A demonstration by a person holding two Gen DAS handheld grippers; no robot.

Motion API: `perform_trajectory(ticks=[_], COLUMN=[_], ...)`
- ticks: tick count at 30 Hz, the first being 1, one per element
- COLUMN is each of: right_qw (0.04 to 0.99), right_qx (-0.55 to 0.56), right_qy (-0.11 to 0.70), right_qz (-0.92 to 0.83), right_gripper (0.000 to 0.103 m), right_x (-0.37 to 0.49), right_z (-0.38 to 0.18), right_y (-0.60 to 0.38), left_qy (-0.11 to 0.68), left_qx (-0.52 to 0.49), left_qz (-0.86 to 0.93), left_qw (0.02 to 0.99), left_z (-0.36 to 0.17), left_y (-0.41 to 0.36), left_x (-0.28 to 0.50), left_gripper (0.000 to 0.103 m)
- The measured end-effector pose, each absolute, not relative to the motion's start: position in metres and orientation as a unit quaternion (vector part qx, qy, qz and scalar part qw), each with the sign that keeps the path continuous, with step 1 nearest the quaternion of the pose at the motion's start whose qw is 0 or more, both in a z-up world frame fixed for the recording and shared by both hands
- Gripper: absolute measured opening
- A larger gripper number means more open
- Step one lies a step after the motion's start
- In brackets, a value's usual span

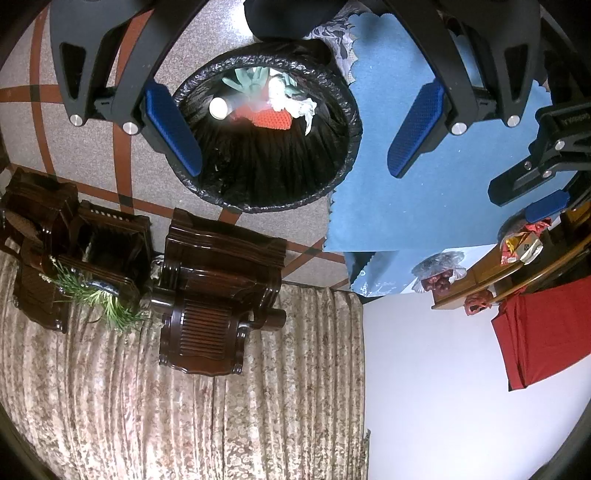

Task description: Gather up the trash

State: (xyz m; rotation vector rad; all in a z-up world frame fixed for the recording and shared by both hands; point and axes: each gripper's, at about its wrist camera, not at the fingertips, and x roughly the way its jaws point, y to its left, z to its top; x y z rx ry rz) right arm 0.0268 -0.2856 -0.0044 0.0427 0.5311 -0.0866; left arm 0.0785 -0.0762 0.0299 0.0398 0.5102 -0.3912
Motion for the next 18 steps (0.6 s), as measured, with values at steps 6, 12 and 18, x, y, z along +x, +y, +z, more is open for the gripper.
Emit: perform_trajectory(ticks=[6, 12, 18], right_qw=[0.964, 0.964, 0.964], right_qx=[0.021, 0.02, 0.021], right_qy=[0.263, 0.263, 0.263], right_qz=[-0.044, -0.043, -0.044], right_gripper=[0.098, 0.098, 0.098], right_x=[0.0282, 0.0282, 0.0286], right_z=[-0.0059, -0.0056, -0.0055], right_y=[-0.285, -0.2847, -0.2841], left_qy=[0.251, 0.251, 0.251], left_qx=[0.02, 0.02, 0.021], left_qz=[-0.193, -0.192, -0.193], left_qw=[0.948, 0.949, 0.948], left_z=[0.0302, 0.0309, 0.0312], left_y=[-0.0763, -0.0759, -0.0764], left_x=[0.0782, 0.0779, 0.0778], left_gripper=[0.097, 0.097, 0.097])
